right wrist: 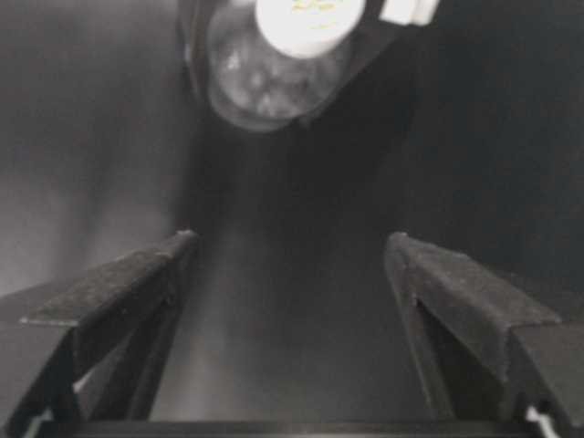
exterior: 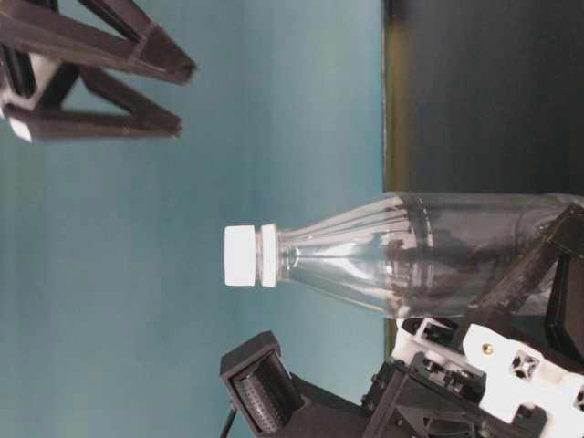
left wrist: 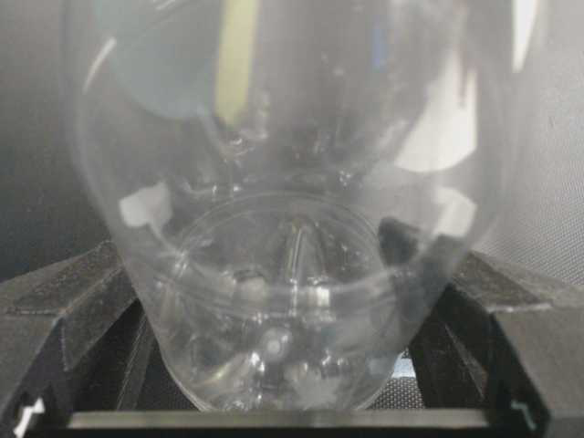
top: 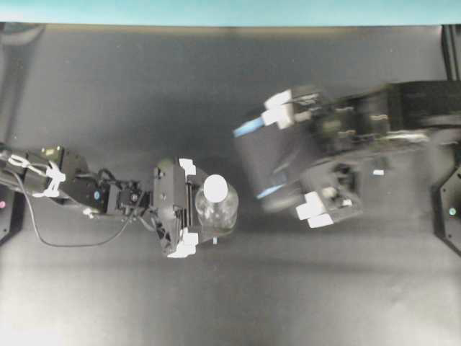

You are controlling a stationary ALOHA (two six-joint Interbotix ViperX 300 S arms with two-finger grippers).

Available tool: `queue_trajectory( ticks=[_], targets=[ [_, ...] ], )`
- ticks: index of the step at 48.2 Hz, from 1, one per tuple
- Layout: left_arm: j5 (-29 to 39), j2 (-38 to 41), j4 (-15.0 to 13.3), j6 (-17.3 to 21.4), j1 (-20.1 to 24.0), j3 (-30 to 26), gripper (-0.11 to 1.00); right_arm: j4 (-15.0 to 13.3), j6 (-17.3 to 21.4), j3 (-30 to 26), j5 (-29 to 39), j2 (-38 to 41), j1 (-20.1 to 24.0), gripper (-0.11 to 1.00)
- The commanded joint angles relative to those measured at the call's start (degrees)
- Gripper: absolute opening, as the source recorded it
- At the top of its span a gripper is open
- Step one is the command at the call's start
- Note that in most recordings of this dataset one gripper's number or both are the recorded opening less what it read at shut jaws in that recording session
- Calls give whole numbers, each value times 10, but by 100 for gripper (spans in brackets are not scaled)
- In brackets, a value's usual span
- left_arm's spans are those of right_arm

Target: Open the bottle cap by holding the bottle with the left arm and twisting the cap with the right arm.

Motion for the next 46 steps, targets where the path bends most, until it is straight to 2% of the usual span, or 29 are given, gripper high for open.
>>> queue_trajectory(
  ticks=[1, 9, 24, 29, 46],
  targets=[
    [4, -4, 2, -1, 0, -6, 87, 0, 44, 41, -63, -56, 22, 80],
    [4, -4, 1, -1, 0, -7, 87, 0, 79, 115, -167, -121, 24, 79],
    [5, -3, 2, -2, -2, -7, 87, 12, 85, 228, -319, -214, 34, 79],
    [5, -3, 1, -2, -2, -7, 87, 15, 85, 244, -341, -220, 38, 79],
    [5, -3, 2, -2, -2, -7, 87, 15, 83, 268, -347, -225, 39, 79]
  ],
)
